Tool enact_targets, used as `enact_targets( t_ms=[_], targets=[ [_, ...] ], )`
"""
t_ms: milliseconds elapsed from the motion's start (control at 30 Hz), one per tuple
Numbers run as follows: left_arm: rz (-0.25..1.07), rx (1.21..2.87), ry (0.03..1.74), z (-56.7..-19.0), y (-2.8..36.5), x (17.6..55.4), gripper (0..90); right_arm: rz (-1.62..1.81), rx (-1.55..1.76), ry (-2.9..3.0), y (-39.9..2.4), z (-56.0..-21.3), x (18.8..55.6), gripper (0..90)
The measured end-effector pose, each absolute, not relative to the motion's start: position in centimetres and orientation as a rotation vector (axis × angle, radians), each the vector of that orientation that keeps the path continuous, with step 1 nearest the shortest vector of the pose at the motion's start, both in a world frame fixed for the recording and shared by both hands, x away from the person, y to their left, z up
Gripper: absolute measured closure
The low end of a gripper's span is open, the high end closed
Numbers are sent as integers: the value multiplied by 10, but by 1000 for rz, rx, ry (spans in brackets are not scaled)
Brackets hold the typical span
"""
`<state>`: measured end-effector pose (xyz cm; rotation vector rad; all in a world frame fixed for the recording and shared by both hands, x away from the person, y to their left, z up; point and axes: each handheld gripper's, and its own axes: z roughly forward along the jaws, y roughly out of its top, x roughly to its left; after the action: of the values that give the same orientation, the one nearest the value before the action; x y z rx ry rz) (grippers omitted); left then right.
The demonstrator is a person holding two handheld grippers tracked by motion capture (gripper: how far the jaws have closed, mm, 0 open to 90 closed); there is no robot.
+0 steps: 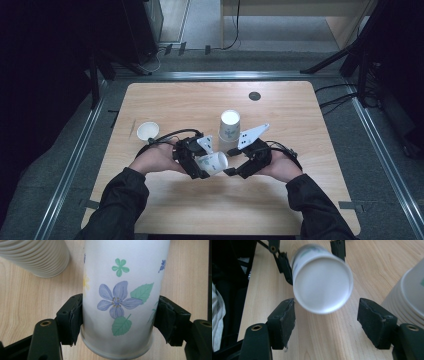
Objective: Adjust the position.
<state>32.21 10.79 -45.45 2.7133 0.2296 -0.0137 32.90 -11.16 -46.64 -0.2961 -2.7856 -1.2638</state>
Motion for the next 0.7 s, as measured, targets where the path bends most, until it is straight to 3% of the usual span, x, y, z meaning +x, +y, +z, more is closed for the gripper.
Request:
enact_targets(
  t_ms=[700],
  targets=[
    [-57, 2735, 155, -461, 89, 314, 293, -1198, -190, -2771, -97, -474, 322, 348]
  ],
)
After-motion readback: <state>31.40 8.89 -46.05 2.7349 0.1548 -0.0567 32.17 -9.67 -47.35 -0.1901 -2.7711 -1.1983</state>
